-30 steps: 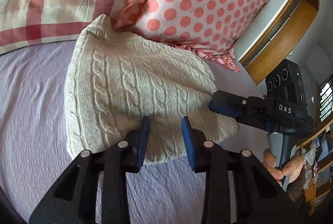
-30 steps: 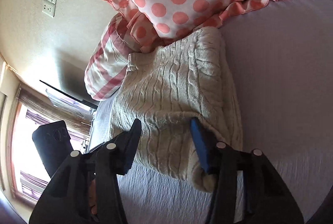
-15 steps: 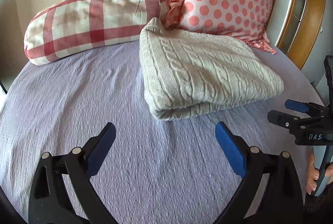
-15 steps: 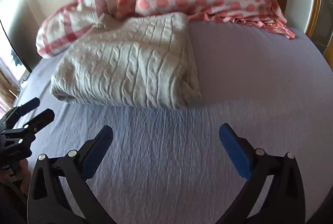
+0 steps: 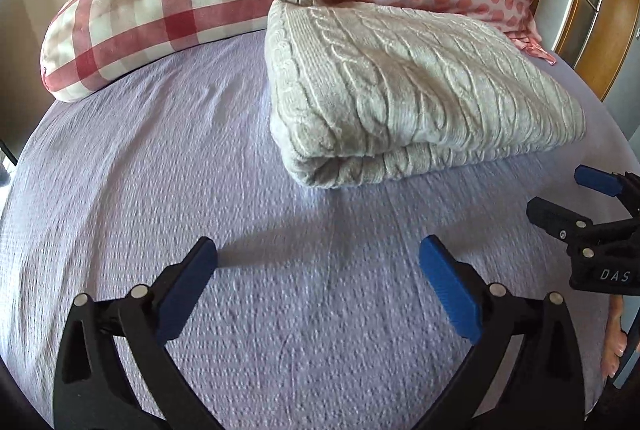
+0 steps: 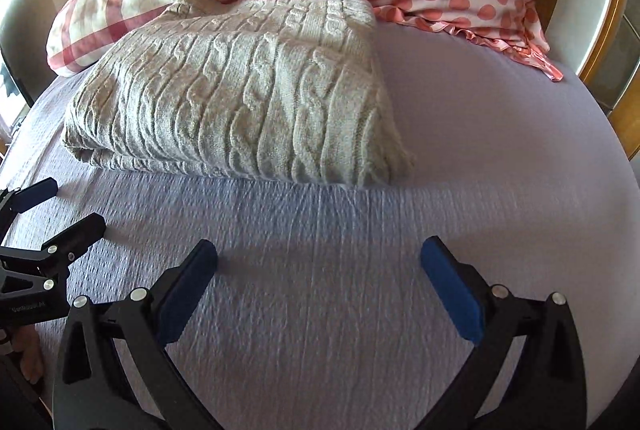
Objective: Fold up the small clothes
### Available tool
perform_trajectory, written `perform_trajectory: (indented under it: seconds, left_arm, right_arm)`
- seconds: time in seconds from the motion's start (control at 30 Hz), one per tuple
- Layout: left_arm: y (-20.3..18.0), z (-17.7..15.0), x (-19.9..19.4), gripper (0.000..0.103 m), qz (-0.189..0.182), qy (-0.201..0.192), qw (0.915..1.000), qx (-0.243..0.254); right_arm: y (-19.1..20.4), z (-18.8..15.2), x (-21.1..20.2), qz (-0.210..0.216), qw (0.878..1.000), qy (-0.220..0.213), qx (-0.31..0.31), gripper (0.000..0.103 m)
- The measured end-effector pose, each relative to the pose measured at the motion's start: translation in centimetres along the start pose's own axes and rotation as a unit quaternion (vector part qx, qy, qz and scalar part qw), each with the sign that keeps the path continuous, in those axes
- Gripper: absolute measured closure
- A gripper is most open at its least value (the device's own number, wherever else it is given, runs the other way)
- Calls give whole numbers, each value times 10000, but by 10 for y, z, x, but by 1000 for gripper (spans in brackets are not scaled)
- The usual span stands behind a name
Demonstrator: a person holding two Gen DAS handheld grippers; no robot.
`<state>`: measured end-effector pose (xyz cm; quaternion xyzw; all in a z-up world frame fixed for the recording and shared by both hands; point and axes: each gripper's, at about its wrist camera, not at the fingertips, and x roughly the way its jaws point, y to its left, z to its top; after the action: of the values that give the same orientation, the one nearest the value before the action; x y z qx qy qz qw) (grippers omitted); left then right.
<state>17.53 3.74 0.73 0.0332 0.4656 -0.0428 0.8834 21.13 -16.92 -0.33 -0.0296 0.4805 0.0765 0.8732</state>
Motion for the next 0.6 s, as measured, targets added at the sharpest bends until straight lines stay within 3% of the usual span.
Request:
perform_trajectory:
  seconds: [0.6]
  left_arm:
    - [1,1,1,2,-16,17,10000,8]
  right_arm:
    - [0,1,1,-7,10000,1,13,1]
